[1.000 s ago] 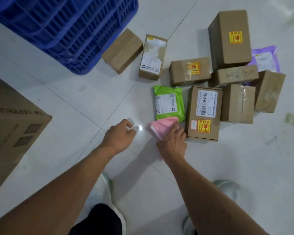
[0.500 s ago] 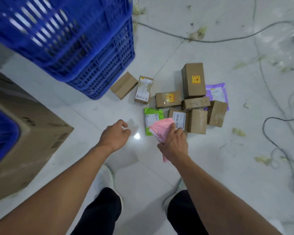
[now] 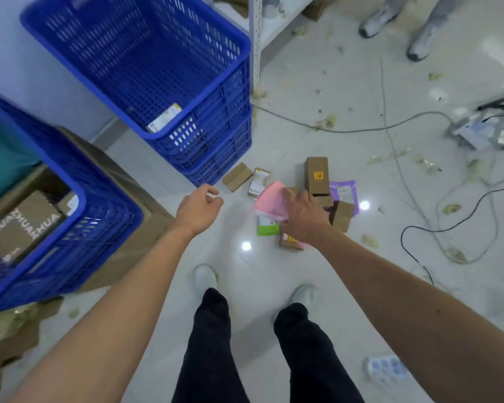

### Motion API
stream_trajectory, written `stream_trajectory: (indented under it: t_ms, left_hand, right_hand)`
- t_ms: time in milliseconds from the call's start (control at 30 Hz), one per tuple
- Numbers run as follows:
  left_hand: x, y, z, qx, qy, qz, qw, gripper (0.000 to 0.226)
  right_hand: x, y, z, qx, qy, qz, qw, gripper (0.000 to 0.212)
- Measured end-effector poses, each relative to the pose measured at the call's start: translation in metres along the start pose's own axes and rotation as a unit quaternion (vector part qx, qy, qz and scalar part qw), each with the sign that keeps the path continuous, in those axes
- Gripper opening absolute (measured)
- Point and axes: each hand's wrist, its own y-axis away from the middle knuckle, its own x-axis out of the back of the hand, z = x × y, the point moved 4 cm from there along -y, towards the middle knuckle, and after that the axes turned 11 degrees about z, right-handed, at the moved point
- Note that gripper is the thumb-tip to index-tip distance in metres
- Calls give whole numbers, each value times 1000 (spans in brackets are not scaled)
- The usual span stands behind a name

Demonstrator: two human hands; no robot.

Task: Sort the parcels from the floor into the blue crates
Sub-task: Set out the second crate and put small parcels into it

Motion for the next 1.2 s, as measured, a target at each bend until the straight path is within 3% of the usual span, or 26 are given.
stream_trajectory:
  t_ms: [167,600,1000,1200]
  left_hand:
    - [87,20,11,2,48,45,998,19]
    - [251,-20,13,-58,104,85,989,14]
    - [279,-89,12,-36,70,95,992,18]
    - [281,-147,11,30,83,101,991,23]
  right_hand:
    - [74,6,-61,76,19,38,996,80]
    - [179,-58,-218,155,112,118,974,90]
    - [187,-175,-276,235,158,92,955,88]
    - [167,-268,-299,301,161,53,939,89]
